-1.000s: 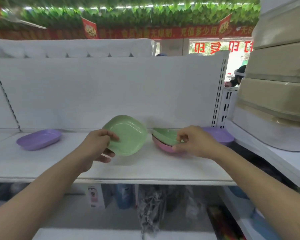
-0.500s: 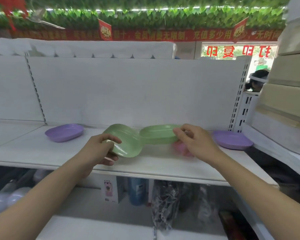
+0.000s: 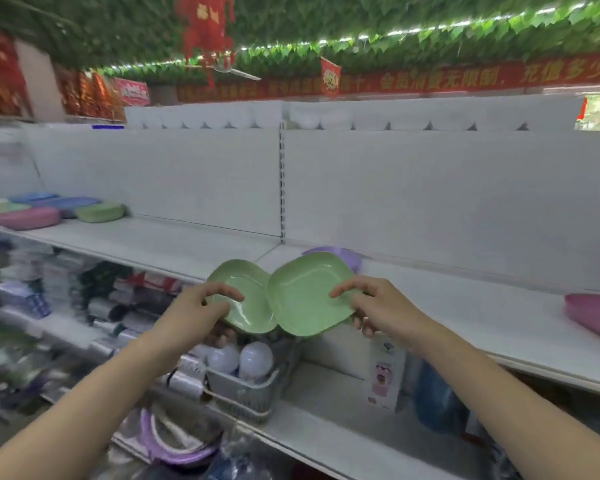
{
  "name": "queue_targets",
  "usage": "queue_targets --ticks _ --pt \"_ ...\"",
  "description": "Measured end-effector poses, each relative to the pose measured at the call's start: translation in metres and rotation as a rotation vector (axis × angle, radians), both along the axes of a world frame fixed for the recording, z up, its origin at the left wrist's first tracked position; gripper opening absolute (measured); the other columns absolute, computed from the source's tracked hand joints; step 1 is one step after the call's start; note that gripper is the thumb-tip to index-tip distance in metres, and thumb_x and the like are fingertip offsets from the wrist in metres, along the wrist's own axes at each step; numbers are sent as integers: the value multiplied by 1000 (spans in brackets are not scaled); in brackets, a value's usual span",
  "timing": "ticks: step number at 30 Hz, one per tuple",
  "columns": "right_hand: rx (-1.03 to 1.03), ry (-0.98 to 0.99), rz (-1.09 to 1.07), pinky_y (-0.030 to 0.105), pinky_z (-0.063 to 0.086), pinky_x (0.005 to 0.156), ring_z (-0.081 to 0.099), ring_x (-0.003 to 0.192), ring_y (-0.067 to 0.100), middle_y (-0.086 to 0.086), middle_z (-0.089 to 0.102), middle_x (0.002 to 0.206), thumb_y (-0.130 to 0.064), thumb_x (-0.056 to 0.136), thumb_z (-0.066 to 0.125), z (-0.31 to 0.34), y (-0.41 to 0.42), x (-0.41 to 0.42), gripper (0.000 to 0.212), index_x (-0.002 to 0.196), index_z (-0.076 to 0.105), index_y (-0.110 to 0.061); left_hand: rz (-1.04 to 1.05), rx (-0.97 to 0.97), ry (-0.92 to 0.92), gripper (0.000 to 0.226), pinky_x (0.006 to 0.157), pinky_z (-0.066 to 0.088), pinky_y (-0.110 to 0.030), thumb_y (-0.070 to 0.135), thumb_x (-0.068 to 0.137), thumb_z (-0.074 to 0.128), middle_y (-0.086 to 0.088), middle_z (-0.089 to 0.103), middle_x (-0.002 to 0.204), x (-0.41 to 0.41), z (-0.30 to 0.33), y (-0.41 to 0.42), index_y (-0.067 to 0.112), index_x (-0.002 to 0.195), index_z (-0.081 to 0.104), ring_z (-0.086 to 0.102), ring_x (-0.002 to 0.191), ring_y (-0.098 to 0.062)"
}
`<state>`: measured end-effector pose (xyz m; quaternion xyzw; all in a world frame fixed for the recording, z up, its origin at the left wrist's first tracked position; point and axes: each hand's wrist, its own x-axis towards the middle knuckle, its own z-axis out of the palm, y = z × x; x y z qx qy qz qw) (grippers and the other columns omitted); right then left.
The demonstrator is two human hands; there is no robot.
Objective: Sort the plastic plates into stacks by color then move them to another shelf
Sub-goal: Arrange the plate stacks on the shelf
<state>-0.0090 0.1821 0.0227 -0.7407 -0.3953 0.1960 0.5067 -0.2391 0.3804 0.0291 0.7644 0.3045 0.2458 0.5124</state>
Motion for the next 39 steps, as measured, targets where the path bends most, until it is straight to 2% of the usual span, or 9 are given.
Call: queue_targets --ticks 7,9,11,15,17,20,27,33,39 --pt "29 -136 240 29 50 47 63 48 16 8 68 61 -11 98 59 -6 180 -134 22 104 71 -28 216 69 83 30 45 54 -33 2 97 51 -12 67 63 -164 -1 126 22 102 72 68 51 -20" --pt "39 -151 306 33 55 50 67 52 16 9 73 71 -10 99 59 -7 225 -166 23 106 71 -28 262 73 120 30 50 53 -39 5 96 53 -18 71 70 -204 -1 156 28 100 72 68 57 -31" --pt "62 -149 356 29 53 50 69 56 17 13 76 88 -8 99 59 -8 270 -193 23 108 70 -27 333 66 110 26 50 53 -34 2 97 52 -17 72 71 -240 -4 188 20 103 69 68 57 -25" --pt "102 -153 433 28 54 50 69 56 15 14 72 98 -6 98 59 -16 360 -229 23 107 69 -25 452 68 120 18 60 55 -39 4 98 53 -14 72 71 -290 -11 251 17 103 65 74 72 -38" --pt "118 -131 468 40 61 55 73 63 28 14 68 107 -7 96 60 -21 405 -240 25 105 70 -28 512 74 128 17 60 58 -39 3 97 54 -13 67 74 -307 -16 285 17 101 65 75 69 -32" --pt "135 -116 526 48 61 60 72 65 33 15 70 94 -7 95 60 -27 474 -251 26 104 69 -30 566 85 151 18 60 59 -39 3 95 55 -14 66 78 -323 -17 337 18 100 65 74 62 -24" --pt "145 -21 624 28 51 49 64 56 18 8 68 67 -8 96 61 -26 647 -281 24 107 68 -27 726 105 181 24 53 55 -34 2 94 53 -18 69 75 -359 -7 462 21 99 66 74 66 -27" --pt "157 56 663 32 55 52 70 62 22 12 68 75 -7 97 61 -9 763 -310 20 108 68 -21 792 131 138 18 58 57 -36 2 95 55 -19 71 87 -391 8 566 17 98 65 75 72 -29" --pt "164 98 620 32 53 54 68 66 22 11 64 80 -12 99 64 -1 863 -324 14 111 66 -20 717 131 74 13 53 56 -35 3 95 57 -14 69 77 -402 7 690 15 99 60 76 70 -29"
